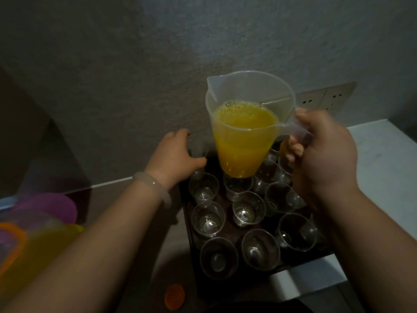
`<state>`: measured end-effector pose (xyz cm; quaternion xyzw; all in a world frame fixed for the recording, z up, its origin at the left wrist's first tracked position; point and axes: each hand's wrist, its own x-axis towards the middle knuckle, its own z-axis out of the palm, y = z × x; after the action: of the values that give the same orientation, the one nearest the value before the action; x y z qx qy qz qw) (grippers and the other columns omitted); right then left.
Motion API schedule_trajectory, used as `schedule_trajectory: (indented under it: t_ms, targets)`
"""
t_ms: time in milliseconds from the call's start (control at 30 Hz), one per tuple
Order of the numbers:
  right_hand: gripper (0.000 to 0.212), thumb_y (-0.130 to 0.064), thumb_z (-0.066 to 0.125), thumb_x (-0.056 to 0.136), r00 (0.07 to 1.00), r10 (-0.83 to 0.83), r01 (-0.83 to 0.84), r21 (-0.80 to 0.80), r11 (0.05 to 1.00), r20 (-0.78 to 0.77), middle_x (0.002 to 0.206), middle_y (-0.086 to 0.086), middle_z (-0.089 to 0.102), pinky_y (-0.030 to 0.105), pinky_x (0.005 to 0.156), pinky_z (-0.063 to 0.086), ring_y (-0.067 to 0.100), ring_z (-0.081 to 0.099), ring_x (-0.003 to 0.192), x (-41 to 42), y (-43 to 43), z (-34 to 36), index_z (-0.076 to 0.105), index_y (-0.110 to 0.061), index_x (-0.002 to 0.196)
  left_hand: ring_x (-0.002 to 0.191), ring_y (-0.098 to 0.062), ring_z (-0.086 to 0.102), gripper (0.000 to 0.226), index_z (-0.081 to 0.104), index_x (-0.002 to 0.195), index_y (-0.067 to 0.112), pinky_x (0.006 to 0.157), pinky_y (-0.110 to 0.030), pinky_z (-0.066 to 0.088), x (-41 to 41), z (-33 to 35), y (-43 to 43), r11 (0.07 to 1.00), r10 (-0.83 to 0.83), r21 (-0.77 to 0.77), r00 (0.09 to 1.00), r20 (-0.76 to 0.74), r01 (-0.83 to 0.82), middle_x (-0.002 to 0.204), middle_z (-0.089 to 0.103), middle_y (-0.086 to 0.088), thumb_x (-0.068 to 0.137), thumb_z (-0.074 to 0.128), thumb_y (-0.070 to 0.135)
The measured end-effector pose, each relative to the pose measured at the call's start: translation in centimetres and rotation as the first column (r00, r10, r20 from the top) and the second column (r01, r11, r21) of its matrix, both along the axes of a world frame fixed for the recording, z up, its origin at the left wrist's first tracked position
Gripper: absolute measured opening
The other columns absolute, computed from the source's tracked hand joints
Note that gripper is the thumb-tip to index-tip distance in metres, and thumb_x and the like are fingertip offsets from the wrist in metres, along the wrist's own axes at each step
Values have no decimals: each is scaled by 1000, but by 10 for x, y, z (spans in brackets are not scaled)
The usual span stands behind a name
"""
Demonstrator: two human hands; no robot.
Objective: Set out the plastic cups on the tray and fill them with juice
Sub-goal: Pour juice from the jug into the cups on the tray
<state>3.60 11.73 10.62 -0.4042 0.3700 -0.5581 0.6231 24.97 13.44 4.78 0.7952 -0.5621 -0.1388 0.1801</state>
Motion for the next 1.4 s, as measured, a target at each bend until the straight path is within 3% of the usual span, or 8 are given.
schedule_trajectory:
  t_ms: [167,367,567,733,900,1067,1267,1400]
  targets:
    - [54,-17,47,93,999,31,-31,7,999,-40,40,-6,36,20,41,27,10,32,39,-1,-7,4,52,-21,39,122,-20,47,84,32,144,16,95,-23,37,-10,13,14,991,23,-134,998,-60,-31,138,39,-9,74,76,32]
    - [30,-11,44,95,990,42,-48,-42,998,-136,38,-9,38,20,40,28,6,34,37,-14,-22,10,52,-11,66,105,-3,45,87,33,144,15,87,-8,32,-25,29,27,961,8,-276,998,-64,-26,135,41,-4,72,79,30]
    - [38,-12,48,92,989,64,-67,-19,998,-134,39,-6,36,21,40,24,9,32,37,-25,-31,13,47,-14,54,108,-5,52,79,46,134,7,92,-10,37,-36,41,29,932,26,-359,998,-54,-44,133,41,-2,67,83,30]
    - [40,-16,53,88,980,91,-98,-30,995,-179,38,-7,37,19,40,23,9,31,36,-38,-44,20,50,-19,48,111,-10,51,75,49,130,10,98,-20,40,-45,45,27,944,-6,-330,1000,-10,2,133,43,-2,66,83,28]
    - [31,-28,57,66,951,120,-145,-67,987,-286,40,-7,36,20,41,25,8,32,35,-50,-65,32,50,-20,38,114,-14,54,73,49,133,15,98,-24,41,-53,46,23,943,-6,-332,999,46,21,127,54,-3,69,81,30]
    - [29,-27,60,71,858,169,-234,-77,969,-485,39,-4,38,18,40,23,13,31,34,-52,-76,45,49,-18,45,120,-12,50,77,44,140,17,94,-15,33,-54,47,24,960,-46,-271,991,122,78,133,53,-1,73,76,37]
    - [35,-23,61,80,760,208,-310,-63,949,-616,40,-3,39,26,44,24,15,33,38,-44,-78,53,47,-16,48,120,-14,48,74,49,133,20,91,-22,37,-45,50,27,971,-84,-200,973,214,128,131,51,3,69,68,52]
    - [46,-23,61,80,694,243,-362,-37,931,-678,39,-3,40,28,46,25,13,33,37,-36,-78,59,48,-18,37,133,-19,33,79,55,128,16,104,-33,33,-39,52,30,972,-84,-187,953,291,143,141,43,0,66,65,64]
